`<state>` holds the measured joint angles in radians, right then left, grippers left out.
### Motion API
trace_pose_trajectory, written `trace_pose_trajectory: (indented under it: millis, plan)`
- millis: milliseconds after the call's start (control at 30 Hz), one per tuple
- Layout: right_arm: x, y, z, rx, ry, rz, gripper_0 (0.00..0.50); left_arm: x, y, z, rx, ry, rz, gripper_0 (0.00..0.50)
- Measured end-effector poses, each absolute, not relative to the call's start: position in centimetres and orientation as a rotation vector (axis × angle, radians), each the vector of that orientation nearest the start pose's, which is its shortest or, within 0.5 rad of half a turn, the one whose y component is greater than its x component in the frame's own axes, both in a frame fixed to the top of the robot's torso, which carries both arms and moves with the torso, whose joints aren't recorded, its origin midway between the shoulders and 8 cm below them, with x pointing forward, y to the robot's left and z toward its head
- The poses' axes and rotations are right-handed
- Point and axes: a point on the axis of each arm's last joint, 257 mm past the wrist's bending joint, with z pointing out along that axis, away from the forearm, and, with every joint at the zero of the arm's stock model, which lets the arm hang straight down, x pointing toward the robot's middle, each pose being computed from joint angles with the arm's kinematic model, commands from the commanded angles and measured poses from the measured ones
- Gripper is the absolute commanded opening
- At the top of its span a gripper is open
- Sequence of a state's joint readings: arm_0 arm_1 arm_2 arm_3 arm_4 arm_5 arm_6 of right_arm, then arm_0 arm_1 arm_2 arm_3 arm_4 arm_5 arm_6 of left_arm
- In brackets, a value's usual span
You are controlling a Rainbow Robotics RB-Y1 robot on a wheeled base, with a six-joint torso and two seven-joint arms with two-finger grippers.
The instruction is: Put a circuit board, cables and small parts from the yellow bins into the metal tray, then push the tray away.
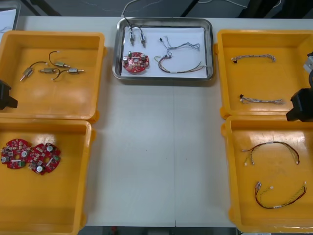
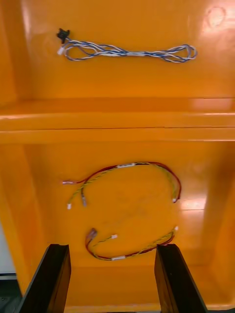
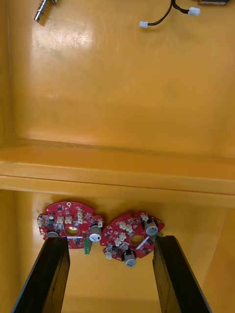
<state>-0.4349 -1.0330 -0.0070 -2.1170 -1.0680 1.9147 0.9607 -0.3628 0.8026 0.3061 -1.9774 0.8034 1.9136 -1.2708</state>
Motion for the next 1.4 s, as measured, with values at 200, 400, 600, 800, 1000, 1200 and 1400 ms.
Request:
trace_pose_trajectory:
  millis: [200, 400, 600, 800, 1000, 1200, 1400]
  plan:
    - [38.5, -36.0, -14.0, 0.042, 2.755, -0.050, 0.500, 42.4, 39.6, -12.8, -0.153, 2.632, 0.000, 0.500]
    - [38.6, -37.7, -14.8, 0.102, 2.737, -0.096, 0.500, 42.4, 39.6, -12.8, -0.153, 2.632, 0.000, 0.500]
    - [39.1, -37.4, -15.1, 0.114, 2.719, -0.084, 0.500, 42.4, 39.6, -12.8, -0.153, 2.632, 0.000, 0.500]
    - [39.5, -36.4, -15.3, 0.108, 2.707, -0.040, 0.500, 42.4, 39.6, -12.8, -0.153, 2.632, 0.000, 0.500]
    - [39.6, -35.8, -15.6, 0.105, 2.707, -0.012, 0.500, 42.4, 39.6, -12.8, -0.153, 2.632, 0.000, 0.500]
    - [39.6, -35.7, -15.7, 0.105, 2.708, -0.009, 0.500, 42.4, 39.6, -12.8, -0.153, 2.632, 0.000, 0.500]
    - [39.6, -35.7, -15.7, 0.105, 2.708, -0.009, 0.500, 42.4, 39.6, -12.8, -0.153, 2.632, 0.000, 0.500]
